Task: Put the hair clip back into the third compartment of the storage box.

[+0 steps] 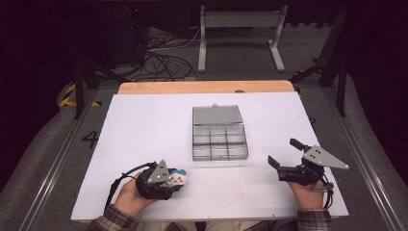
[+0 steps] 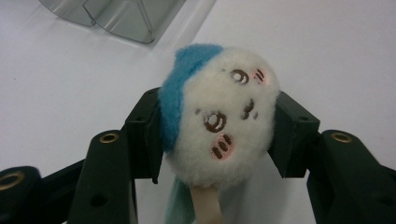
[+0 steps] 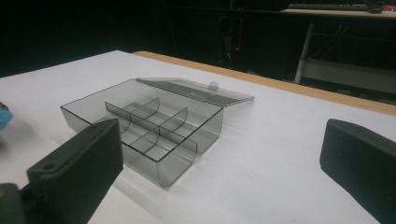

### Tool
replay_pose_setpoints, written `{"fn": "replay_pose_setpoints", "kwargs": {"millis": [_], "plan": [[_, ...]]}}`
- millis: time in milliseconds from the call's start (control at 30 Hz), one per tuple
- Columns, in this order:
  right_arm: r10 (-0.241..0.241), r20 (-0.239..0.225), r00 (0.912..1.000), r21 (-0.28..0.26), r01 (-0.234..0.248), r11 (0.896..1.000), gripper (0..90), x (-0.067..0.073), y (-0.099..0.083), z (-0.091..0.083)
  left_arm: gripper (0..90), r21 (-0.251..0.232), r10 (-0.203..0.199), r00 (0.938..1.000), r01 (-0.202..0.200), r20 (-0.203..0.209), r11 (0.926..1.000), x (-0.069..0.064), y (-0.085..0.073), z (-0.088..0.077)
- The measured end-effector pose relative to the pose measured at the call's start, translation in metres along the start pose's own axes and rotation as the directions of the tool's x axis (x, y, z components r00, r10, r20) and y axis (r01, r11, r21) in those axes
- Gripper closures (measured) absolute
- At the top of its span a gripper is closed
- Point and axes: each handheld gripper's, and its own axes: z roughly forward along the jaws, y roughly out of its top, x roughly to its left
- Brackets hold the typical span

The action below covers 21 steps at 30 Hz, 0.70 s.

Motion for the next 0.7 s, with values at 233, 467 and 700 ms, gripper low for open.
{"fn": "replay_pose_setpoints", "kwargs": {"millis": [233,467,700], "plan": [[0.0,0.0,1.0,0.006,0.0,1.0,0.0,0.0,0.0,0.001,45.2,-0.022,-0.025,0.9997,0.025,0.005,0.9994,-0.002,0.005,0.002],[-0.002,0.0,1.0,0.006,0.002,1.0,0.1,0.001,0.0,0.001,45.1,-0.042,-0.036,0.9992,0.036,-0.014,0.9985,-0.006,0.011,0.007],[0.002,-0.004,1.0,0.002,-0.002,1.0,0.1,0.0,0.001,0.0,45.0,-0.073,-0.047,0.9987,0.046,-0.019,0.9963,-0.008,0.02,0.011]]}}
